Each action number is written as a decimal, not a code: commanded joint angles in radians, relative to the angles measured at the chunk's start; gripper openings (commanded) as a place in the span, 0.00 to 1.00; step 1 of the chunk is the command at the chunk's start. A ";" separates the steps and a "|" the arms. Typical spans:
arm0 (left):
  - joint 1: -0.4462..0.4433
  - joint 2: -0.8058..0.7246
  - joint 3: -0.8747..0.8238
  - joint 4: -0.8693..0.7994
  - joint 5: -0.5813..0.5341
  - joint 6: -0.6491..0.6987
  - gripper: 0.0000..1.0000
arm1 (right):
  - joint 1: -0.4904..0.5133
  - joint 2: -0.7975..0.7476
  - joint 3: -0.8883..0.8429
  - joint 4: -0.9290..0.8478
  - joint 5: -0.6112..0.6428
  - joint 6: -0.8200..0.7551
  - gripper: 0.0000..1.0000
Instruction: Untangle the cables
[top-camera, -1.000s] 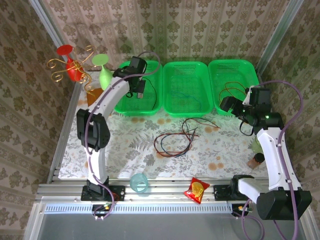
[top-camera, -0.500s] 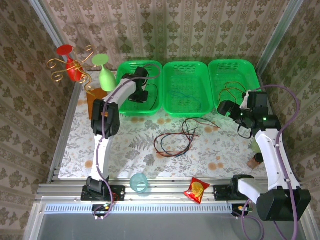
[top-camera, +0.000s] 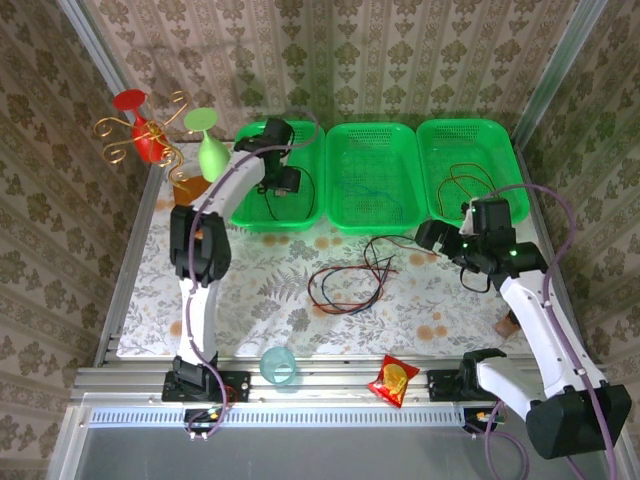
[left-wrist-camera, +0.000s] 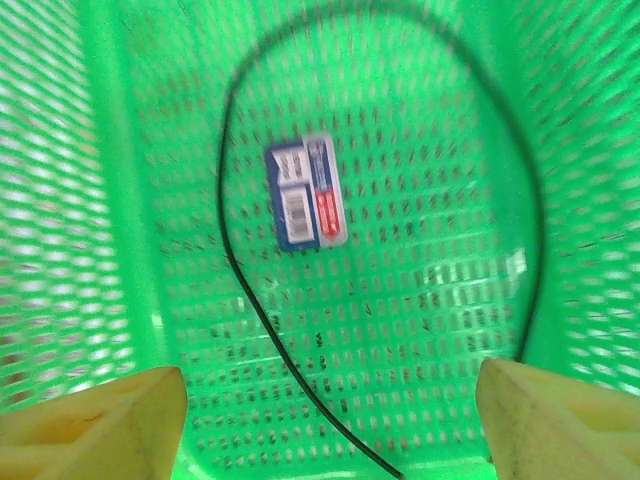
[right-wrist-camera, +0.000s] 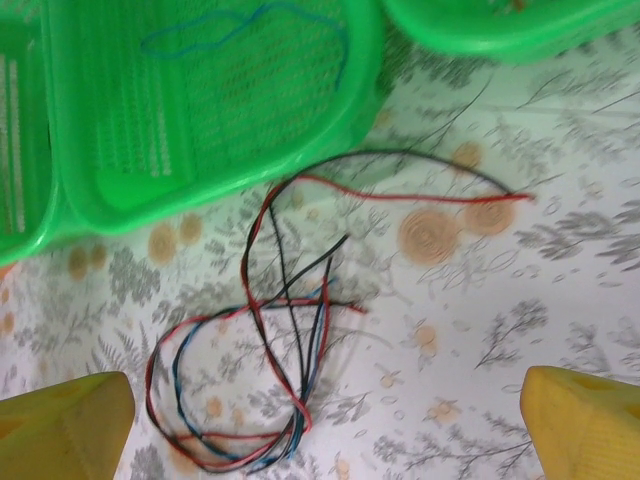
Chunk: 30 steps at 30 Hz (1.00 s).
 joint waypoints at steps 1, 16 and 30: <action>-0.023 -0.134 -0.002 0.009 -0.051 0.008 0.78 | 0.054 -0.012 -0.041 0.019 0.028 0.054 1.00; -0.255 -0.528 -0.504 0.185 0.148 -0.240 0.73 | 0.218 0.046 -0.278 0.231 -0.095 0.125 0.66; -0.368 -0.724 -0.875 0.411 0.189 -0.489 0.69 | 0.296 0.271 -0.283 0.382 -0.122 0.032 0.39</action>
